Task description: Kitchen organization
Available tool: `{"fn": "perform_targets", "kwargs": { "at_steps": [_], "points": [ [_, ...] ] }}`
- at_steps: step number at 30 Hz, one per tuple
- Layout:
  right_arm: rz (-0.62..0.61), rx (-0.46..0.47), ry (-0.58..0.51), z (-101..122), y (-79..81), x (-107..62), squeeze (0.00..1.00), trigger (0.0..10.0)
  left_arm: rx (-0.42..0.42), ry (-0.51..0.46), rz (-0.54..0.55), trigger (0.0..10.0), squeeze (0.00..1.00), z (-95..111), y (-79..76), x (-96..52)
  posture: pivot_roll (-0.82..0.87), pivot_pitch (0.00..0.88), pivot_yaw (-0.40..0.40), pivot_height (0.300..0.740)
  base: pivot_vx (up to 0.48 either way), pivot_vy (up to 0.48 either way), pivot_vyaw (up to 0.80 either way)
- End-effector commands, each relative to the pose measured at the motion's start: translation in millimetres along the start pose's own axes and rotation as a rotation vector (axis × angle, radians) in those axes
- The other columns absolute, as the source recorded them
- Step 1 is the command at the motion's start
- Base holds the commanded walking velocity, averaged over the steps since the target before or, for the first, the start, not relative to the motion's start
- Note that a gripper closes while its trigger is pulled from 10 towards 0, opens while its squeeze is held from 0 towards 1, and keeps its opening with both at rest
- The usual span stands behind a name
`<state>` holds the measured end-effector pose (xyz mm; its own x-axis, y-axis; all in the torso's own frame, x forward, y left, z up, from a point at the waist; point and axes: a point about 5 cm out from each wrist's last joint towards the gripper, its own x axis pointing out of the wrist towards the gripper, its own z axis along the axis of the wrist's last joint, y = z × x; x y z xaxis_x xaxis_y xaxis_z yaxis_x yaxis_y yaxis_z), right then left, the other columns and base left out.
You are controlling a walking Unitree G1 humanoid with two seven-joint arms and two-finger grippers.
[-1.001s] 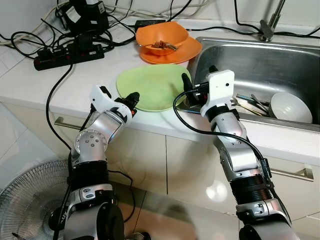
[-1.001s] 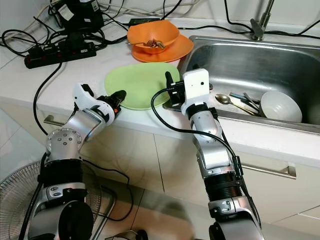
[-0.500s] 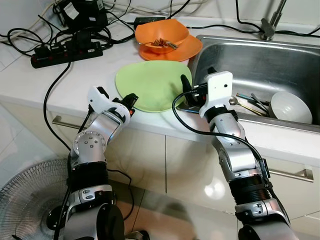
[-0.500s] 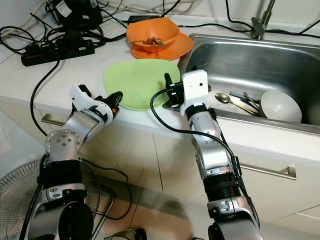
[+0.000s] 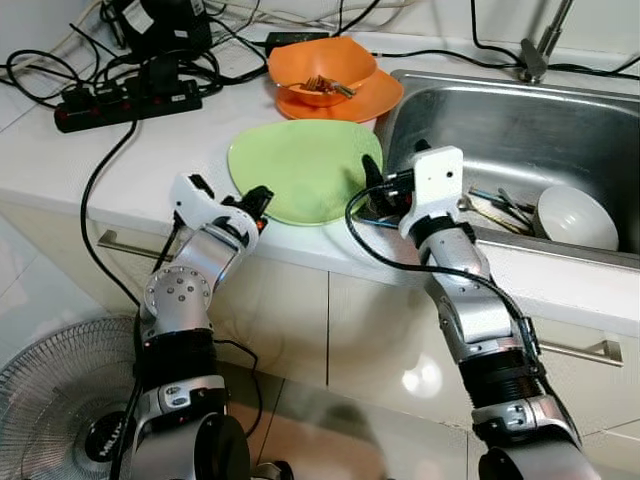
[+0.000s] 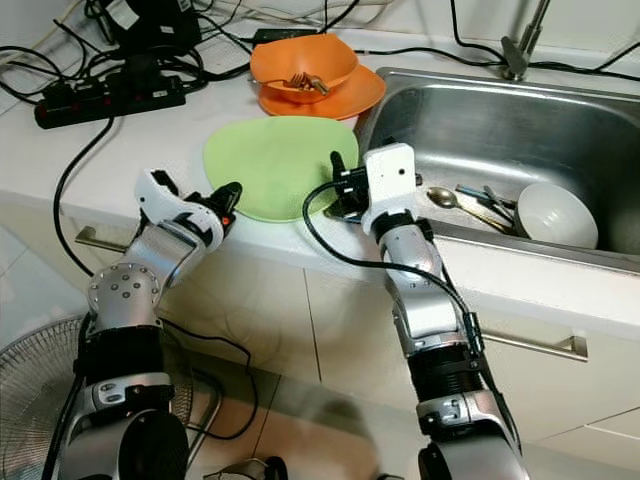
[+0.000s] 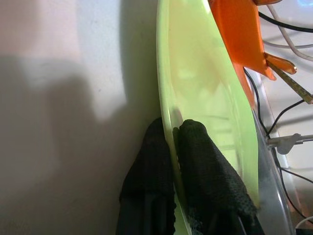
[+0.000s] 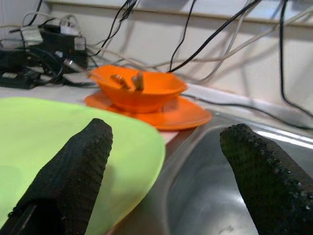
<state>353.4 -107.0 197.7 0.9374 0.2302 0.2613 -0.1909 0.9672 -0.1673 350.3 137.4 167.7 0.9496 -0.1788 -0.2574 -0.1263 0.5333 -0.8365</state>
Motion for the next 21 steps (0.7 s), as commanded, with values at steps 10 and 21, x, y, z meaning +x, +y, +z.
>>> {"fn": "perform_targets", "kwargs": {
  "at_steps": [10, 21],
  "points": [
    [0.001, -0.004, -0.020, 5, -4.3, 8.9, 0.00, 10.0, 0.036, 0.115, 0.159, 10.0, 0.00, -24, 47.9, -13.2, 0.07, 0.078, 0.022, 0.740, 0.000, 0.000, 0.00],
    [-0.005, 0.000, -0.017, 3, -6.0, 14.0, 0.00, 10.0, 0.089, 0.053, -0.128, 10.0, 0.00, -13, 14.6, -26.1, 0.09, 0.081, 0.017, 0.740, 0.000, 0.000, 0.00]
  ]
}}
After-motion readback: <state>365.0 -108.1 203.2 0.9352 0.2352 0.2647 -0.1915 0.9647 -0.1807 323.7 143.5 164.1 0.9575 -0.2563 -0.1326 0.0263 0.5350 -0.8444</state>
